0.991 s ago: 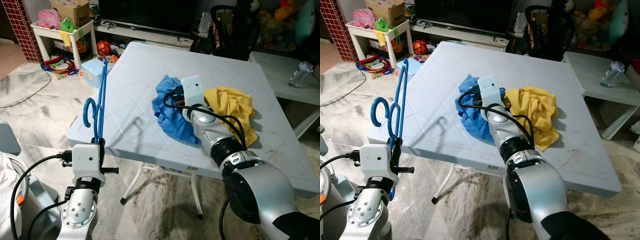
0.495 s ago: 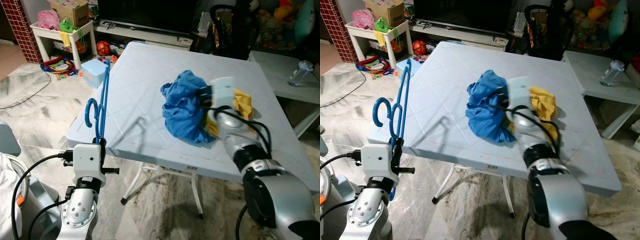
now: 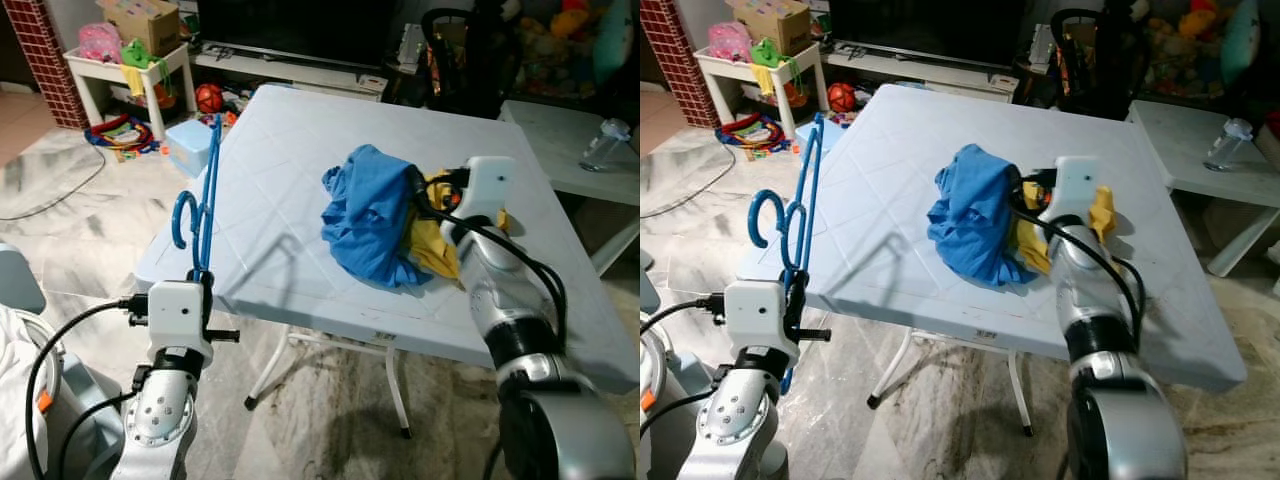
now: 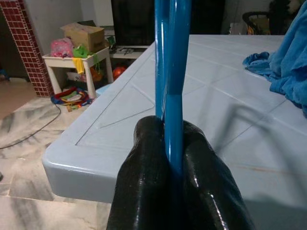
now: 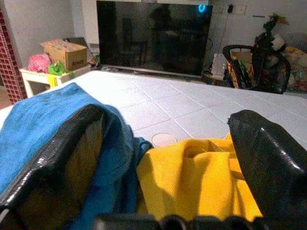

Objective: Hang hanger

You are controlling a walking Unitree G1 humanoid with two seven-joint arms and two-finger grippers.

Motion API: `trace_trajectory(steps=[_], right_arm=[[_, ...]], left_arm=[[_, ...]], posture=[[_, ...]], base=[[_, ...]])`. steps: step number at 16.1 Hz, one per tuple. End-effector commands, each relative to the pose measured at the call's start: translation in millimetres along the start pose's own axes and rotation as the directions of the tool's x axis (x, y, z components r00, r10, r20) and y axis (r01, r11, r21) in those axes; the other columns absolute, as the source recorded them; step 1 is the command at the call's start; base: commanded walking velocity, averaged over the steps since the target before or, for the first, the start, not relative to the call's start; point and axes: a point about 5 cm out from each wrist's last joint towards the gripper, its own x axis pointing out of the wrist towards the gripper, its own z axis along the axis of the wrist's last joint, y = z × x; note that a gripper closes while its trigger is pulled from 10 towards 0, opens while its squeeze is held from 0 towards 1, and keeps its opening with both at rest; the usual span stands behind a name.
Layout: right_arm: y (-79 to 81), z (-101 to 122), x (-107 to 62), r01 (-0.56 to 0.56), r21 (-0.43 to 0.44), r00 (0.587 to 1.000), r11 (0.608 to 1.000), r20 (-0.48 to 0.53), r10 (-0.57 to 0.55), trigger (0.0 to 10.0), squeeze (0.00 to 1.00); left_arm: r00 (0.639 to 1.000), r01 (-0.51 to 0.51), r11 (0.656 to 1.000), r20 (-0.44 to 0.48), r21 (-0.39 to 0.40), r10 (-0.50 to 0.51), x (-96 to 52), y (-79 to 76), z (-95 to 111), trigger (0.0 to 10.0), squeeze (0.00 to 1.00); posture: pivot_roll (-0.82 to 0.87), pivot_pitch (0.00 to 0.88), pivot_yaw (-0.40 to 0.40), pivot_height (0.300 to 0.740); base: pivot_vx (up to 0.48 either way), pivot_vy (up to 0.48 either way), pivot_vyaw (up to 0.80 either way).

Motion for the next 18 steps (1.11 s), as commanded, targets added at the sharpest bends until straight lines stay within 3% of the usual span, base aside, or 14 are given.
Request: trace_trajectory(steps=[1, 5, 9, 13, 18], right_arm=[[-9.7, 5, -10.7, 0.005, 0.021, 0.999, 1.0, 0.039, -0.005, 10.0, 1.0], [-6.3, -10, -54.1, -0.146, 0.023, 0.989, 0.989, -0.005, 0.146, 10.0, 1.0], [-11.5, -20, -94.5, -0.11, 0.044, 0.992, 0.993, -0.053, 0.112, 10.0, 1.0], [0.3, -23, -112.2, -0.07, 0.065, 0.994, 0.995, -0.074, 0.075, 10.0, 1.0], [1.9, -23, -116.2, -0.018, 0.058, 0.996, 0.998, -0.085, 0.023, 10.0, 1.0]], left_arm=[[1.0, 0.025, 1.0, 0.019, 0.003, -0.025, 3.7, -3.0, 5, 10.0, 0.0], [0.996, 0.082, 0.997, 0.037, -0.004, -0.081, 8.5, -8.3, 9, 10.0, 0.0], [0.994, 0.103, 0.995, 0.039, 0.012, -0.103, 8.1, -7.7, 10, 10.0, 0.0], [0.992, 0.127, 0.992, 0.026, 0.014, -0.127, 5.9, -7.3, 8, 10.0, 0.0], [0.988, 0.154, 0.988, 0.027, 0.019, -0.154, 10.6, -10.7, 9, 10.0, 0.0]], posture=[[0.09, 0.0, -0.079, 0.74], [0.06, 0.0, -0.056, 0.74], [0.06, 0.0, -0.055, 0.74], [0.05, 0.0, -0.036, 0.74], [0.04, 0.0, -0.025, 0.74]], base=[[0.0, 0.0, 0.0], [0.0, 0.0, 0.0], [0.0, 0.0, 0.0], [0.0, 0.0, 0.0], [0.0, 0.0, 0.0]])
